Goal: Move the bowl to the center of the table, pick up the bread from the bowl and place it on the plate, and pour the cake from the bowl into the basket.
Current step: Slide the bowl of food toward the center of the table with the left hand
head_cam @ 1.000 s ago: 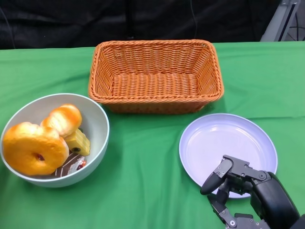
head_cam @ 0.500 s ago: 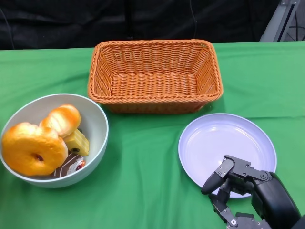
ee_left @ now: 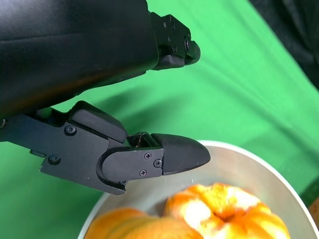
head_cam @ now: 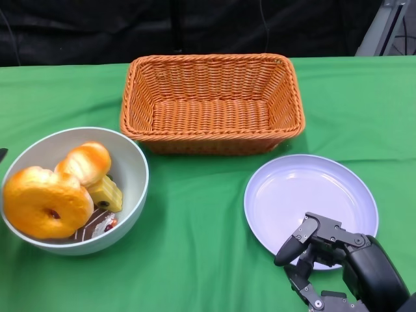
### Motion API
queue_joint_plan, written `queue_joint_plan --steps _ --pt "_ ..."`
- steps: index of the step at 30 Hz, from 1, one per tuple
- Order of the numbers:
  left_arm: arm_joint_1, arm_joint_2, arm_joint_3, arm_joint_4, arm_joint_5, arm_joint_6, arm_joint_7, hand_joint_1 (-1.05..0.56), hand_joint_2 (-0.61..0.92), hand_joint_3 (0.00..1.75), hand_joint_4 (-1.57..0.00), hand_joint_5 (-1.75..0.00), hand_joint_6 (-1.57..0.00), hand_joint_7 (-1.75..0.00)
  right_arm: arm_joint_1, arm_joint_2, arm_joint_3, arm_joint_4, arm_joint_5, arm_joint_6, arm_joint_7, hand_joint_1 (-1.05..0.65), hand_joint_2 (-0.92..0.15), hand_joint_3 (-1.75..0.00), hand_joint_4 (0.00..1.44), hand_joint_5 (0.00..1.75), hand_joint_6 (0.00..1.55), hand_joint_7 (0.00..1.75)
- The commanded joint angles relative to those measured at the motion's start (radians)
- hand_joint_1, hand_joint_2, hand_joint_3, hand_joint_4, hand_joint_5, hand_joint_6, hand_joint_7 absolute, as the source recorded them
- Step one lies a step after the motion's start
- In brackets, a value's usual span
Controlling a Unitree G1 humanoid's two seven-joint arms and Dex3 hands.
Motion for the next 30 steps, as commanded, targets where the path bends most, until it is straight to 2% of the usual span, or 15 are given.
queue_joint_plan --steps 1,15,23,30 --pt "-0.016 -0.001 0.004 -0.003 -0.017 0.033 -0.046 -0.85 0.92 0.55 0.0 0.0 0.0 0.0 0.004 0.0 0.001 -0.009 0.003 0.002 -0.007 0.05 -0.56 -0.95 0.72 1.67 0.67 1.32" --pt "0.013 -0.014 0.01 -0.044 -0.055 0.061 -0.166 -0.81 0.92 0.5 0.0 0.0 0.0 0.0 -0.001 0.0 0.011 -0.009 -0.007 -0.004 -0.015 0.05 -0.55 -0.96 0.72 1.67 0.68 1.31" --pt "0.046 -0.022 0.063 -0.085 -0.148 0.139 -0.244 -0.76 0.92 0.45 0.0 0.0 0.0 0.0 -0.002 -0.002 0.012 -0.013 0.0 0.005 -0.011 0.05 -0.54 -0.98 0.73 1.68 0.68 1.31" --pt "0.088 -0.022 0.05 -0.155 -0.162 0.14 -0.331 -0.76 0.92 0.51 0.0 0.0 0.0 0.0 -0.002 -0.003 0.013 -0.014 -0.005 0.004 -0.012 0.07 -0.53 -0.98 0.72 1.68 0.68 1.31"
